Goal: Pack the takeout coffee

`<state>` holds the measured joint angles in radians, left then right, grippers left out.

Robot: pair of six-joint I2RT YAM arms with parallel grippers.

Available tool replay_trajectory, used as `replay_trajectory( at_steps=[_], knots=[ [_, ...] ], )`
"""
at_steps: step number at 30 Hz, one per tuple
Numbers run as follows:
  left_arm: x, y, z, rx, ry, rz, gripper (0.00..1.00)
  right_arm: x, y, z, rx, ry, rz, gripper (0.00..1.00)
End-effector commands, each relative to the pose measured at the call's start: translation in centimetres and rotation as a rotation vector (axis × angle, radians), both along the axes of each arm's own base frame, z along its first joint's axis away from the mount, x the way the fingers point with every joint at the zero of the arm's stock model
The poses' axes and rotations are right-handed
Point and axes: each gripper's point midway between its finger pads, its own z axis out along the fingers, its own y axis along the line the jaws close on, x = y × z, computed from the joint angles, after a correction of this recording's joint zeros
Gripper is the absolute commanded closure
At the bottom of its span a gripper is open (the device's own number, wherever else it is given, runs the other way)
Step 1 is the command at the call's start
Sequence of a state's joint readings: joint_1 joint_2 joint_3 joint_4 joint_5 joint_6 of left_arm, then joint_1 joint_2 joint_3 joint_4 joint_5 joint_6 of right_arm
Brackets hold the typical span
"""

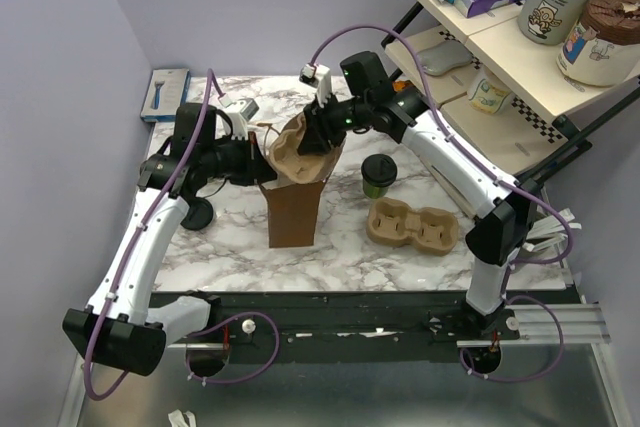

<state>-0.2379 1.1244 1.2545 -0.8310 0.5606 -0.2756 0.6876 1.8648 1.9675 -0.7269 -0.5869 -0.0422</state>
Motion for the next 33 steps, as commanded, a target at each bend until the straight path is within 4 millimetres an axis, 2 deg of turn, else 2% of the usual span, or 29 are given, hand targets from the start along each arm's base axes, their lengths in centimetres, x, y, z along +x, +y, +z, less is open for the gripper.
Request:
replay_trajectory(
  at_steps=[1, 6, 9, 13, 16, 17, 19, 23, 28, 33],
  knots=[
    [0.0, -1.0, 1.6, -0.050, -0.044, -0.053, 1.00, 1.6, -1.6, -1.1, -0.092, -0.122, -0.043, 0.69],
    [0.9, -1.3, 1.4, -0.056, -0.033, -0.057, 1.00, -0.3, -1.2, -2.8, -0.134, -0.189, 0.081, 0.72],
    [1.2, -1.5, 1.2, -0.058, -0.024, -0.061, 1.00, -0.3, -1.2, -3.9, -0.190, -0.234, 0.098, 0.72],
    [1.4, -1.9, 1.3, -0.075, -0.024, -0.086, 1.00, 0.7, -1.2, -4.2, -0.212, -0.261, 0.056, 0.72],
    [1.0, -2.5, 1.9, -0.102, -0.035, -0.130, 1.00, 1.7, -0.7, -3.5, -0.198, -0.333, 0.046, 0.72],
    [0.8, -2.6, 2.2, -0.110, -0.041, -0.146, 1.00, 1.2, -0.5, -4.2, -0.199, -0.349, 0.077, 0.72],
    [0.5, -2.7, 2.6, -0.118, -0.056, -0.170, 1.00, 1.4, -0.1, -4.3, -0.193, -0.442, 0.131, 0.72],
    [0.7, -2.6, 2.6, -0.104, -0.061, -0.166, 1.00, 1.0, -0.1, -5.2, -0.239, -0.467, 0.173, 0.72],
    [1.6, -2.4, 2.0, -0.094, -0.028, -0.115, 1.00, -0.5, 0.0, -5.7, -0.236, -0.461, 0.241, 0.72],
    [2.4, -2.5, 1.7, -0.096, -0.008, -0.082, 1.00, -4.0, 0.7, -7.3, -0.253, -0.499, 0.417, 0.73]
  ],
)
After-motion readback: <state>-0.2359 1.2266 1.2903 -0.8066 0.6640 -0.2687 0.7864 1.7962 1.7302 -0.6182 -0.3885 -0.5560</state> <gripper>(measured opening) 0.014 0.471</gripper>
